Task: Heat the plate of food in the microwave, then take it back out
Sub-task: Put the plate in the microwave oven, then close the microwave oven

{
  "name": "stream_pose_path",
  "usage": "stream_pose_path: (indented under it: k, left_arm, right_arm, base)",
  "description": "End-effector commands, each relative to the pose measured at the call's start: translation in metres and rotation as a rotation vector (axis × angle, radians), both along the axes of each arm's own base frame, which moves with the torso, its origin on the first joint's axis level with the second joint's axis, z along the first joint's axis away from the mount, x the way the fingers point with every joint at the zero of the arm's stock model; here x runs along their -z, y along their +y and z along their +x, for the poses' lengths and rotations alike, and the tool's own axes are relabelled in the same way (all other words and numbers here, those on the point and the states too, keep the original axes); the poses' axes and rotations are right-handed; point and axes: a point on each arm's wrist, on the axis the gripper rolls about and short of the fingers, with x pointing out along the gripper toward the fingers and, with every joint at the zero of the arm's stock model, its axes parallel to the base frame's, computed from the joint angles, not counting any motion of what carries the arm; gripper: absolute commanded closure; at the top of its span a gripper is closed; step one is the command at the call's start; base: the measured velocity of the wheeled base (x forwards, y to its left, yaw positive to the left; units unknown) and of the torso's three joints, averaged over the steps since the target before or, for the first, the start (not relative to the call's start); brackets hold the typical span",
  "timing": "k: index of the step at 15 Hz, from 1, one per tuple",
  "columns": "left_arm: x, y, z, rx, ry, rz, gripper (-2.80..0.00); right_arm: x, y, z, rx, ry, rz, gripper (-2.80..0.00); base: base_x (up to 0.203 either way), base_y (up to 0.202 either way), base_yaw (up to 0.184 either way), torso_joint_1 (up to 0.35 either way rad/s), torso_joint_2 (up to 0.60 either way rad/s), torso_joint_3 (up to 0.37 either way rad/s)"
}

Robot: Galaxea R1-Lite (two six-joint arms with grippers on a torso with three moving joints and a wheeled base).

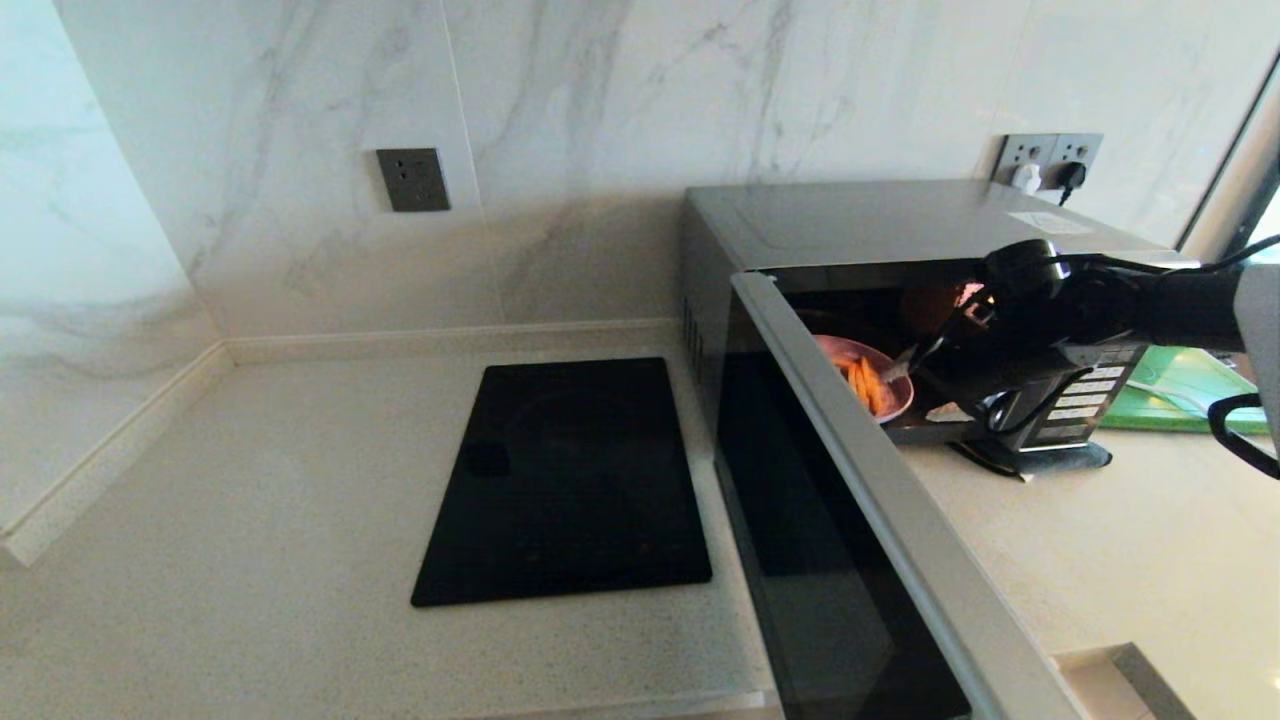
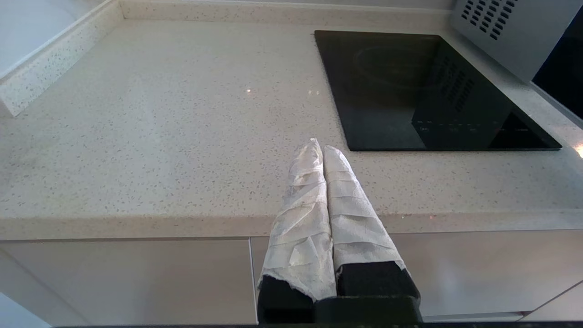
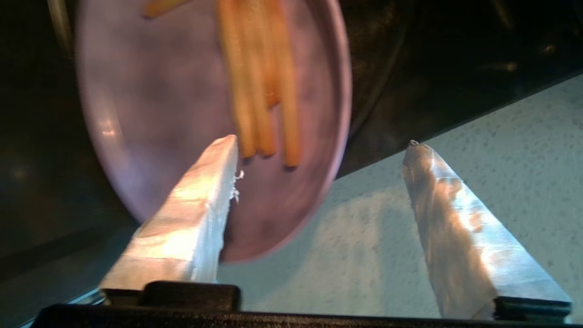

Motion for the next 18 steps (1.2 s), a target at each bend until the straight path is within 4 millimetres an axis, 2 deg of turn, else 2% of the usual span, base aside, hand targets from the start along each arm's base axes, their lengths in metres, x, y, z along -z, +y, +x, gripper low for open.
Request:
stream_pose_path:
  k: [1,3,6,9,12,17,18]
  left_arm:
    - [0.000,0.000,0.000,-0.001,0.000,0.000,0.00]
    - [0.000,0.000,0.000,-0.001,0.001,0.000,0.00]
    - [0.000,0.000,0.000,-0.001,0.001,0.000,0.00]
    - [0.000,0.000,0.000,-0.001,0.001,0.000,0.00]
    - [0.000,0.000,0.000,-0.001,0.000,0.000,0.00]
    - [0.000,0.000,0.000,-0.001,0.001,0.000,0.00]
    - [0.000,0.000,0.000,-0.001,0.001,0.000,0.00]
  right_arm:
    - [-0.042,0.001,-0.027,0.000,-0.050,0.004,-2.80]
    - [-0.072,0.001,-0.059,0.000,-0.073,0.002,-2.80]
    - [-0.112,0.002,-0.119,-0.001,-0.109,-0.003,-2.80]
    - [-0.142,0.003,-0.181,-0.007,-0.132,-0.012,-2.80]
    - [-0.157,0.004,-0.232,-0.021,-0.129,-0.030,-2.80]
    - [-0.168,0.004,-0.278,-0.024,-0.140,-0.037,-2.80]
    - [-0.170,0.004,-0.284,-0.025,-0.148,-0.038,0.00]
  base:
    - [0.000,0.000,0.000,0.000,0.00,0.000]
    - [0.000,0.000,0.000,0.000,0.00,0.000]
    - [0.000,0.000,0.000,0.000,0.00,0.000]
    - [0.000,0.000,0.000,0.000,0.00,0.000]
    - [0.000,0.000,0.000,0.000,0.00,0.000]
    - [0.000,0.000,0.000,0.000,0.00,0.000]
    - [0.000,0.000,0.000,0.000,0.00,0.000]
